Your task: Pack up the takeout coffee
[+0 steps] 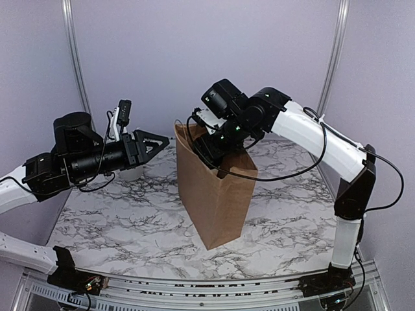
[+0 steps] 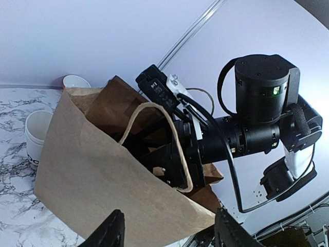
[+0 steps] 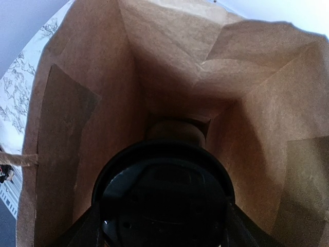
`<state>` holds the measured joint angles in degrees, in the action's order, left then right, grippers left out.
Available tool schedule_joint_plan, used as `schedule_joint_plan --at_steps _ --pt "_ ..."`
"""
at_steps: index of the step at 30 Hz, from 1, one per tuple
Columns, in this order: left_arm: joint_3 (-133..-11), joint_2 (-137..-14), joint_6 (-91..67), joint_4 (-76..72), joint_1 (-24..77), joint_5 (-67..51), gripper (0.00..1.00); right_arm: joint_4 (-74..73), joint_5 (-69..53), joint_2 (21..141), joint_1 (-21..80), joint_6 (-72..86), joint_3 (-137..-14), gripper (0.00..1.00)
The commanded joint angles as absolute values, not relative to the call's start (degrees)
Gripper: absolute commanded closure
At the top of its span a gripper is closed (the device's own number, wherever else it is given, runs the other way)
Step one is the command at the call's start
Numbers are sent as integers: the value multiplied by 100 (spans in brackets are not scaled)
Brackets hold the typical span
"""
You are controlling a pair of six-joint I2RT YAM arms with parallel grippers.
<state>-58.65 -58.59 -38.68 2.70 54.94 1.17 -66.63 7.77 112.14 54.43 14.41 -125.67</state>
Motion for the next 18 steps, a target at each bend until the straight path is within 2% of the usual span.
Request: schedule_joint_plan --at_steps 1,10,18 --pt "-6233 -6108 -4066 -33 5386 -183 40 -6605 729 11241 5405 1563 -12757 32" --pt "-6773 -6671 -4220 119 5197 -108 45 -6529 708 11163 5412 1617 -12606 33" --pt "-7054 -7090 -4215 173 5186 -206 59 -6537 756 11175 5405 1615 -12624 33"
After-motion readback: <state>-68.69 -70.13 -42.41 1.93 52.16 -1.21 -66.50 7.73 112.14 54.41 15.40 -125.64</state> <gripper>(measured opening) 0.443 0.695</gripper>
